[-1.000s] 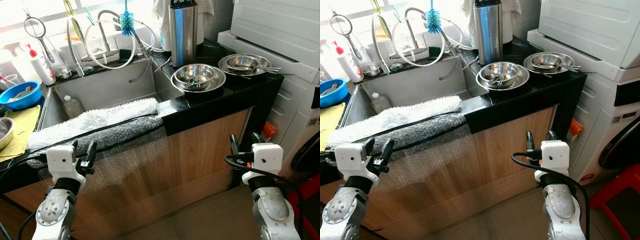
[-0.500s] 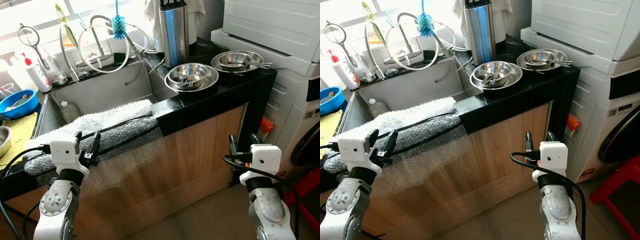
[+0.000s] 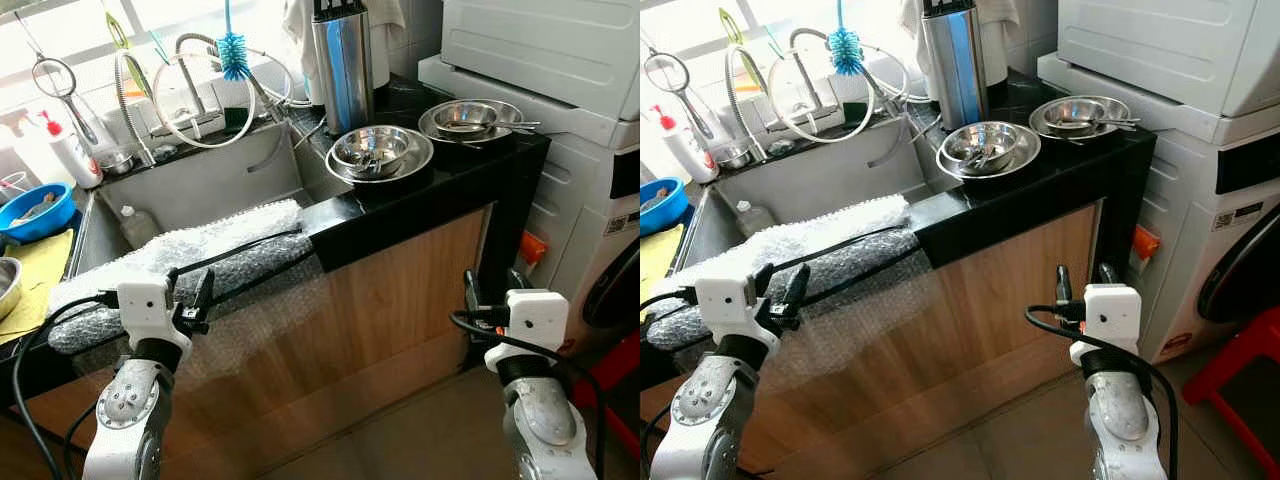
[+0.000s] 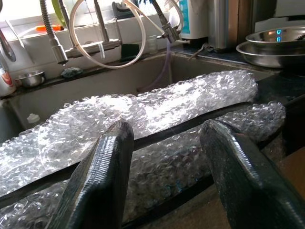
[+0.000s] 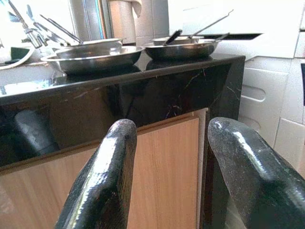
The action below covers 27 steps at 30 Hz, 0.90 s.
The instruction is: Kitchen organization
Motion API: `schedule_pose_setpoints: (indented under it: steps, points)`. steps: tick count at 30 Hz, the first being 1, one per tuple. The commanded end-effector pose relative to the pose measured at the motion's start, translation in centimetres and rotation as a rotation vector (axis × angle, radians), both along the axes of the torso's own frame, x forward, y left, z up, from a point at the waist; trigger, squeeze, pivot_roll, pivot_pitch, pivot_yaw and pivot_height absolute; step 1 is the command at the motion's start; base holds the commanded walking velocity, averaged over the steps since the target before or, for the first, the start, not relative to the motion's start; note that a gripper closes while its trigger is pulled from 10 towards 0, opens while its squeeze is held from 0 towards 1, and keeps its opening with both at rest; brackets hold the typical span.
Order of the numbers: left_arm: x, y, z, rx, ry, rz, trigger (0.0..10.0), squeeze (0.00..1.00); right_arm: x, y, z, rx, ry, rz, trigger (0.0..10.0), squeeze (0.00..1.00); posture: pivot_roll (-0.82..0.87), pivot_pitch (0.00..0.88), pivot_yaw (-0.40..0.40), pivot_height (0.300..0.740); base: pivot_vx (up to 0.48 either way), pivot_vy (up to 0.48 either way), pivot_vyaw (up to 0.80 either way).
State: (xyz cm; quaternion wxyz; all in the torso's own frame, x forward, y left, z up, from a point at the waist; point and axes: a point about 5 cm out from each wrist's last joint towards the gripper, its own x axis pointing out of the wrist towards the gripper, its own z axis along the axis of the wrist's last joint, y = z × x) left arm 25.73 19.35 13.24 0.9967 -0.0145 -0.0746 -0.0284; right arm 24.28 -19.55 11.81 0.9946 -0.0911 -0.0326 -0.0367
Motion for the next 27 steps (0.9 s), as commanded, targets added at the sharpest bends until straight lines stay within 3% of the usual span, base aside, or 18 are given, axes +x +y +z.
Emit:
schedule_pose_setpoints:
  steps: [1,17,25,27]
  points:
    - [0.0,0.1,-0.3,0.01,0.01,0.009,10.0,0.0,-0.2,0.4,0.5,0.015,-0.016,0.014,10.0,0.0,-0.16,0.0,0.179,0.74,0.0,0.0,0.0]
    - [-0.9,-1.6,-1.7,-0.055,0.037,0.032,10.0,0.0,-0.7,-0.3,0.8,-0.024,0.017,0.06,10.0,0.0,-0.17,0.0,0.104,0.74,0.0,0.0,0.0]
    - [-0.3,-1.7,-1.6,-0.076,0.018,0.061,10.0,0.0,0.5,-0.7,1.5,-0.038,0.003,0.062,10.0,0.0,-0.16,0.0,0.087,0.74,0.0,0.0,0.0]
    - [-0.1,-1.5,-1.4,-0.076,0.014,0.069,10.0,0.0,0.9,-0.7,1.6,-0.033,-0.007,0.051,10.0,0.0,-0.14,0.0,0.116,0.74,0.0,0.0,0.0]
